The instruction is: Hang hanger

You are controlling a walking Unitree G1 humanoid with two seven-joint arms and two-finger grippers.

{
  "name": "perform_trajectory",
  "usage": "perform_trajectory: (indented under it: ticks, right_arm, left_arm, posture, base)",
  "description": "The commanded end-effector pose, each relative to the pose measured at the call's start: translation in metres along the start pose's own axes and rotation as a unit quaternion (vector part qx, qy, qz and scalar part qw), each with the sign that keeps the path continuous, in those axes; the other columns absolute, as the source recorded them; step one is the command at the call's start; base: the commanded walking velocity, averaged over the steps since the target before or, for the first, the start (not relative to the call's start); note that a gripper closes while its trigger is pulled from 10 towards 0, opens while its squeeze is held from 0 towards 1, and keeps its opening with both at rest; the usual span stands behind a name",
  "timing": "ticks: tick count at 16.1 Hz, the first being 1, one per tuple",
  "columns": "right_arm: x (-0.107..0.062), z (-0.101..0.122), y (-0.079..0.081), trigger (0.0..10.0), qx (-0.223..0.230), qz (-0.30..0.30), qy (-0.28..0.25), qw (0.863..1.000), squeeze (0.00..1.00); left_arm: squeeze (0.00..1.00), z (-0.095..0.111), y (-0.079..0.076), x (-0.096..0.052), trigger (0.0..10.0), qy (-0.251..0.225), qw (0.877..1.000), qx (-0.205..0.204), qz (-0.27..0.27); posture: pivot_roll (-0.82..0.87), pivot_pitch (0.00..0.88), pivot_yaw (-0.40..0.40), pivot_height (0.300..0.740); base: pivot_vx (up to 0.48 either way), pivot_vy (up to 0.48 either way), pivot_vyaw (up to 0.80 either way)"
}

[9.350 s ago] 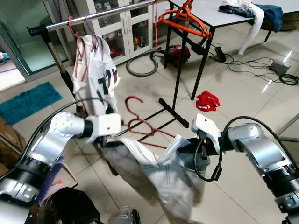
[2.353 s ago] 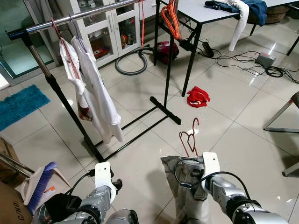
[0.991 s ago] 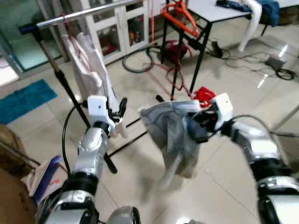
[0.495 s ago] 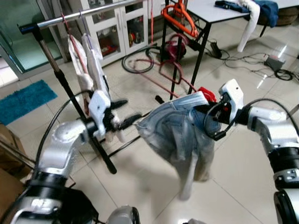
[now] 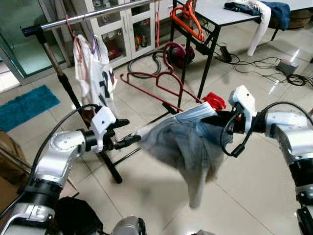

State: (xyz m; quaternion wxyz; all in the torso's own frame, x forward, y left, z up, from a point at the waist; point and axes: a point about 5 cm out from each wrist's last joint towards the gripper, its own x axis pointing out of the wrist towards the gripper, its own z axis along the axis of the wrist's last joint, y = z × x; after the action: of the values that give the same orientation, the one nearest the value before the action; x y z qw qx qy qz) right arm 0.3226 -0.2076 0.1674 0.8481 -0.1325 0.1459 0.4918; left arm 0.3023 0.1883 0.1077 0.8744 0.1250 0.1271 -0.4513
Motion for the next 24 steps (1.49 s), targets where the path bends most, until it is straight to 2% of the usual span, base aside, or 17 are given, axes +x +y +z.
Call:
perform_trajectory:
  ticks: [1, 4, 8, 12, 17, 19, 21, 22, 24]
  right_arm:
    - [-0.007, 0.016, 0.0, 10.0, -0.025, -0.002, -0.023, 0.999, 0.0]
    - [-0.005, 0.024, 0.004, 10.0, -0.03, 0.006, -0.037, 0.999, 0.0]
    - [0.003, 0.027, 0.013, 10.0, -0.025, 0.015, -0.046, 0.999, 0.0]
    - [0.006, 0.028, 0.017, 10.0, -0.021, 0.019, -0.053, 0.998, 0.0]
    - [0.009, 0.036, 0.024, 10.0, -0.016, 0.034, -0.07, 0.997, 0.0]
    - [0.008, 0.042, 0.028, 10.0, -0.016, 0.045, -0.08, 0.996, 0.0]
    - [0.007, 0.046, 0.03, 10.0, -0.014, 0.047, -0.086, 0.995, 0.0]
    - [0.006, 0.046, 0.031, 10.0, -0.013, 0.048, -0.087, 0.995, 0.0]
    - [0.006, 0.046, 0.033, 10.0, -0.011, 0.049, -0.087, 0.995, 0.0]
  left_arm:
    - [0.0, -0.001, 0.003, 0.003, 10.0, 0.014, 1.0, 0.015, 0.005]
    - [0.0, -0.009, -0.002, 0.011, 10.0, 0.018, 1.0, 0.005, -0.004]
    - [0.0, -0.014, -0.014, 0.024, 10.0, -0.002, 0.999, -0.038, -0.026]
    - [0.0, -0.009, -0.016, 0.029, 10.0, -0.028, 0.997, -0.067, -0.033]
    - [0.0, -0.028, -0.023, 0.04, 10.0, 0.017, 0.998, -0.065, -0.019]
    - [0.0, -0.038, -0.029, 0.051, 10.0, 0.033, 0.997, -0.074, 0.003]
    - [0.0, -0.042, -0.03, 0.056, 10.0, 0.035, 0.995, -0.085, 0.025]
    - [0.0, -0.044, -0.028, 0.057, 0.0, 0.034, 0.994, -0.092, 0.041]
    - [0.0, -0.044, -0.024, 0.056, 0.0, 0.026, 0.992, -0.104, 0.065]
  posture:
    - [-0.07, 0.0, 0.043, 0.74]
    - [-0.07, 0.0, 0.047, 0.74]
    - [-0.07, 0.0, 0.049, 0.74]
    - [-0.08, 0.0, 0.052, 0.74]
    - [-0.07, 0.0, 0.053, 0.74]
    - [-0.08, 0.0, 0.056, 0.74]
    - [-0.08, 0.0, 0.06, 0.74]
    - [-0.08, 0.0, 0.061, 0.74]
    - [-0.09, 0.0, 0.062, 0.74]
  base:
    - [0.0, 0.0, 0.0]
    - [0.0, 0.0, 0.0]
    - [0.0, 0.0, 0.0]
    - [0.0, 0.0, 0.0]
    - [0.0, 0.0, 0.0]
    - [0.0, 0.0, 0.0]
    - [0.0, 0.0, 0.0]
    - [0.0, 0.0, 0.0]
    - [0.0, 0.0, 0.0]
